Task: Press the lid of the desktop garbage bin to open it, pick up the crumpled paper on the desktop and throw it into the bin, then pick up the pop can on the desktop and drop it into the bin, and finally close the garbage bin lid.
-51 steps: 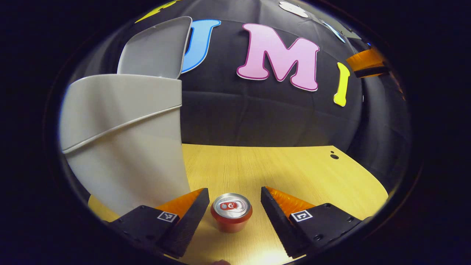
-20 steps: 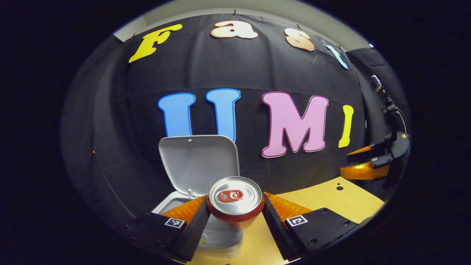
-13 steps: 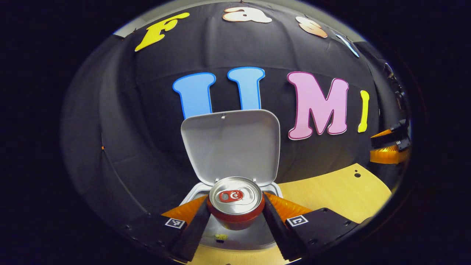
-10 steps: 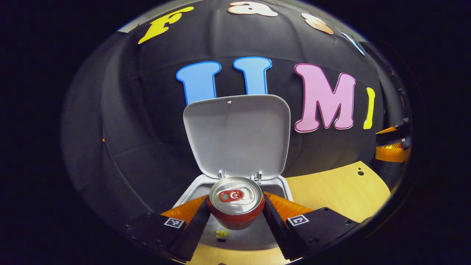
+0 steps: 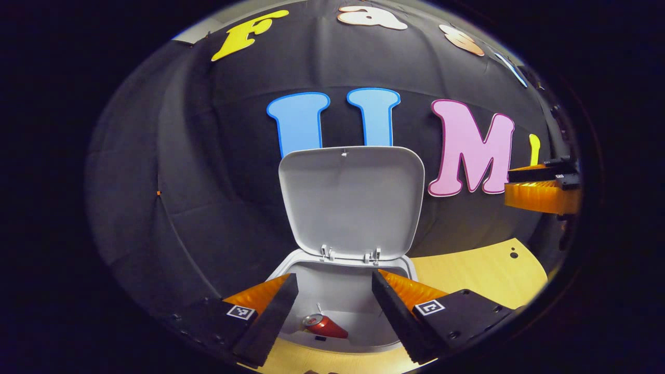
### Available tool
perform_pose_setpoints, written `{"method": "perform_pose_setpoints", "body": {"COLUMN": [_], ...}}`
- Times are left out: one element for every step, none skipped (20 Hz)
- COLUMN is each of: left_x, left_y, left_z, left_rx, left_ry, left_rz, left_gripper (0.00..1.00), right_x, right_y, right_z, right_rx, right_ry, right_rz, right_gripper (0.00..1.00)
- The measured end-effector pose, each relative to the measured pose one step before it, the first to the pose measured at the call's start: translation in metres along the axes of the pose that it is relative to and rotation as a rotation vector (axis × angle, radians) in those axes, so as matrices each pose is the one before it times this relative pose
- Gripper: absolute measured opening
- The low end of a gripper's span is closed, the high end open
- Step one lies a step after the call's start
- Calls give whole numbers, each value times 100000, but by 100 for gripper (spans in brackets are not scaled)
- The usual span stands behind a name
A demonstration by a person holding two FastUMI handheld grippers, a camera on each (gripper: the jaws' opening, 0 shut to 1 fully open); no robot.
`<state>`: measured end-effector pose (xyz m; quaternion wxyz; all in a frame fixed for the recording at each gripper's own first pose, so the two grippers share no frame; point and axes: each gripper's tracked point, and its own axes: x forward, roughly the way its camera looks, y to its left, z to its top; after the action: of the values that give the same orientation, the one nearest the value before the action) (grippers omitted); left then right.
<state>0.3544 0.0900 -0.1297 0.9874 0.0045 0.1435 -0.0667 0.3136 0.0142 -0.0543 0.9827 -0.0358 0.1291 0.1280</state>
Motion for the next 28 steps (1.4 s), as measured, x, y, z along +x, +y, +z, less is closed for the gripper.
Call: {"method": "perform_pose_setpoints", "body": {"left_x": [-532, -523, -386, -281, 0, 449, 649, 603, 550, 395, 59, -337, -282, -141, 312, 600, 500, 460, 787, 805, 972, 886, 917, 876, 844, 654, 779, 704], "left_y": [-41, 29, 1, -119, -204, -296, -304, -6, -57, -93, -153, -208, -226, -254, 102, 580, 176, -290, -236, 5, -178, -253, -234, 40, 13, -197, -103, -28], "left_z": [1181, 1454, 1879, 2203, 2142, 1503, 1198, 796, 772, 500, 386, 32, 279, 429, 363, 409, 679, 1049, 1048, 904, 546, 18, 56, -402, -616, -1007, -1173, -1286], "left_rx": [-29, 1041, 1021, 31, -668, -294, 437, 805, 569, 477, 304, 33, -1714, -1176, 1066, 1430, 688, -23, 583, 2231, 3665, 3439, 1956, 63, -1753, -2476, -907, 200], "left_ry": [-3871, -4436, -4876, -5426, -4693, -3234, -1135, -725, -99, -232, -71, 440, -778, -1503, -771, -308, -696, -2047, -2089, -1769, -431, 670, 615, 1056, 1373, 3034, 3436, 3430], "left_rz": [-424, -233, -640, -837, -1033, -1344, -843, -433, -291, -212, -212, -342, -781, -1187, -168, 1395, 17, -1698, -1696, -984, -2076, -1999, -1759, -484, -398, -1029, -539, -594], "left_gripper": [95, 95, 95, 95, 94, 95, 94, 94, 94, 94, 94, 94, 95, 95, 94, 94, 89, 88, 81, 75, 59, 51, 36, 30, 20, 10, 8, 8], "right_x": [55, -81, -196, -291, -227, -388, -339, -281, -56, 30, 147, 367, 488, 307, 209, -168, -282, -315, -252, -432, -452, -513, -562, -474, -510, -572, -548, -519], "right_y": [49, -106, -296, -383, -283, -342, -289, -205, -203, -268, -300, -135, 198, 206, 141, 199, 302, 81, -196, -334, -212, -157, -155, -407, -461, -455, -395, -427], "right_z": [-49, -203, -276, -101, -43, 61, 158, 276, 224, 331, 558, 712, 727, 593, 339, 315, 339, 58, -279, -318, -228, -78, -59, 72, 155, 146, 7, 42], "right_rx": [446, 209, -673, -1169, -1123, -1058, -435, 169, 606, 812, 1251, 2043, 2291, 1865, 1160, 595, -416, -1911, -2752, -2239, -1052, 26, 360, -339, -859, -1170, -1251, -1195], "right_ry": [220, 833, 471, -147, -409, -636, -815, -917, -901, -1273, -1622, -1821, -1843, -938, -229, -828, -1071, -413, 351, 676, 322, 133, -63, -628, -781, -615, -361, -318], "right_rz": [245, 72, -366, -339, -473, -489, -338, 7, -28, -309, -691, -495, 197, 232, -25, 445, 931, 499, -311, -520, -162, -19, -105, -702, -1063, -1058, -980, -704], "right_gripper": [95, 95, 95, 95, 95, 95, 95, 95, 95, 95, 95, 95, 95, 94, 95, 95, 95, 95, 95, 95, 95, 95, 95, 95, 95, 95, 95, 95]}}
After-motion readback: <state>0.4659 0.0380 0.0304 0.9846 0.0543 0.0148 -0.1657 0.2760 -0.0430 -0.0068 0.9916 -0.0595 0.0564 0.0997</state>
